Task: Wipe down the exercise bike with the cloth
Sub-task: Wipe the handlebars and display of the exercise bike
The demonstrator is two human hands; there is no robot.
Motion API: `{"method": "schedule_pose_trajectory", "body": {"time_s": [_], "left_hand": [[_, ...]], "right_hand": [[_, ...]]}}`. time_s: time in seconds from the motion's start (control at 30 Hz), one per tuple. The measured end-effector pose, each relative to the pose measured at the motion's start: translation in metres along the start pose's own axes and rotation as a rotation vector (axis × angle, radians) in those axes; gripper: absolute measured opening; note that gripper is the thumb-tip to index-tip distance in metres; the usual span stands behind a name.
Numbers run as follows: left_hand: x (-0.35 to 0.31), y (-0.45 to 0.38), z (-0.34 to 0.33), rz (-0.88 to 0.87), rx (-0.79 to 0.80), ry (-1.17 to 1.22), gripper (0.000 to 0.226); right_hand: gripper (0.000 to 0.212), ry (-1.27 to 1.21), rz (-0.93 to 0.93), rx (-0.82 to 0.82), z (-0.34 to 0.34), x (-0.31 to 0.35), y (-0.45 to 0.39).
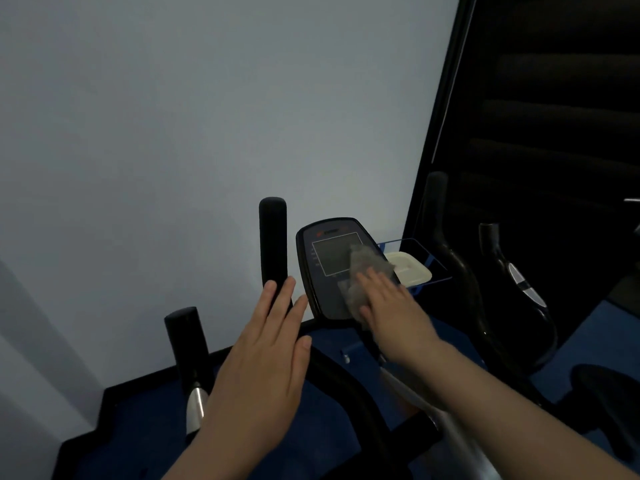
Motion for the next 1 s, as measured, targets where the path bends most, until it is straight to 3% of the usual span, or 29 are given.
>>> {"method": "schedule_pose_trajectory", "body": {"time_s": [0.13,0.23,0.33,0.43,0.5,0.6,0.73,0.87,0.93,1.0], "left_hand": [[0.001,-0.001,0.0,-0.006,-0.002,-0.007,0.064],[0.0,0.002,-0.001,-0.015,-0.016,0.0,0.061],[0.001,0.002,-0.003,-0.025,-0.032,-0.006,0.058],[0.002,-0.001,-0.002,-0.032,-0.049,-0.025,0.055],[0.002,-0.001,-0.002,-0.041,-0.057,-0.04,0.054],[0.002,-0.001,-0.003,-0.044,-0.062,-0.023,0.056],[0.002,-0.001,-0.002,-0.048,-0.073,0.013,0.058],[0.002,-0.004,0.0,-0.054,-0.071,0.009,0.056],[0.002,-0.003,-0.001,-0.046,-0.066,0.01,0.057],[0.002,-0.002,-0.001,-0.042,-0.066,0.006,0.057]], "right_hand": [[0.06,-0.112,-0.158,-0.01,0.017,0.008,-0.038],[0.064,-0.126,0.064,0.006,0.002,0.038,-0.027],[0.064,-0.08,0.263,0.071,-0.004,0.019,-0.007],[0.063,-0.041,0.086,0.054,0.008,-0.003,-0.027],[0.063,-0.166,-0.007,0.022,0.015,0.013,-0.047],[0.06,-0.366,0.07,0.016,0.016,0.042,-0.054],[0.04,-0.323,0.253,-0.028,0.009,0.023,-0.032],[0.03,-0.248,0.149,-0.149,0.02,0.016,-0.057],[0.04,-0.245,0.06,-0.199,0.025,0.031,-0.07],[0.058,-0.278,0.104,-0.176,0.021,0.05,-0.071]]}}
Point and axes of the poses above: each hand's wrist, its own y-axis away from the middle knuckle, its own z-axis out of the back of the hand, x = y × z, the point moved 4 cm from there along -y, towards the middle knuckle
